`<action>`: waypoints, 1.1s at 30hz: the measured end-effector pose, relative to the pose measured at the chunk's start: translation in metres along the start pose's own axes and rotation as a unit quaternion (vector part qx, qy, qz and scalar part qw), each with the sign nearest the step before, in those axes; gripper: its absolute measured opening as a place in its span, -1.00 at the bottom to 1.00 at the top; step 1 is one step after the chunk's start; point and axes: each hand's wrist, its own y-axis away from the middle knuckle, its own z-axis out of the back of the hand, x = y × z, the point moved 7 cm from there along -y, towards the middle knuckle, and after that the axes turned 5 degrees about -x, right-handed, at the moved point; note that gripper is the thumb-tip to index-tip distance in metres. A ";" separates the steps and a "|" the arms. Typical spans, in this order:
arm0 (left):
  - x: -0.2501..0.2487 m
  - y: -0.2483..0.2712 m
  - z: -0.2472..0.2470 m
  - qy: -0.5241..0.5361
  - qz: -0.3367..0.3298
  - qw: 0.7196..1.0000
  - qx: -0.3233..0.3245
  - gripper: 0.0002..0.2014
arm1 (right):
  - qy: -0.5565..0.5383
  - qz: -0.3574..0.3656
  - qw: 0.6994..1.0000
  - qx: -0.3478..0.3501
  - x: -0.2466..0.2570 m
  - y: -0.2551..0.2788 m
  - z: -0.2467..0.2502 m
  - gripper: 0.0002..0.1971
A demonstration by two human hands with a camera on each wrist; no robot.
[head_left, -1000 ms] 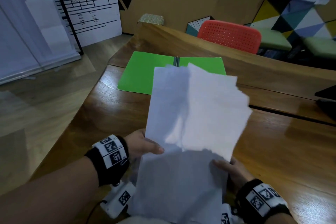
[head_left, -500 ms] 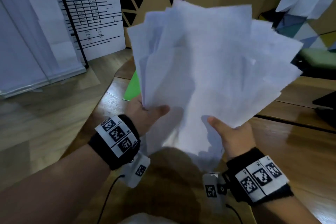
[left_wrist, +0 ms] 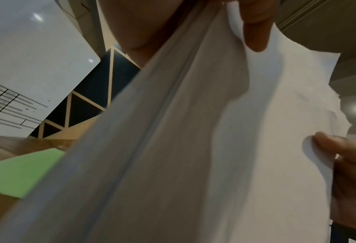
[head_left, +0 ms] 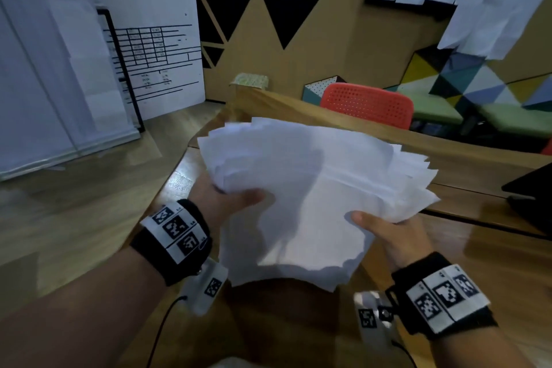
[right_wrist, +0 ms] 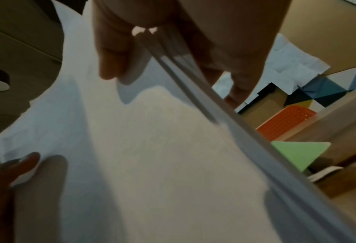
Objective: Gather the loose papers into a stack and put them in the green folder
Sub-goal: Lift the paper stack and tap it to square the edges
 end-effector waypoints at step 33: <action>0.027 -0.006 0.008 0.097 0.029 0.995 -0.016 -0.41 | -0.035 0.008 0.999 0.004 -0.002 0.004 -0.015 -0.47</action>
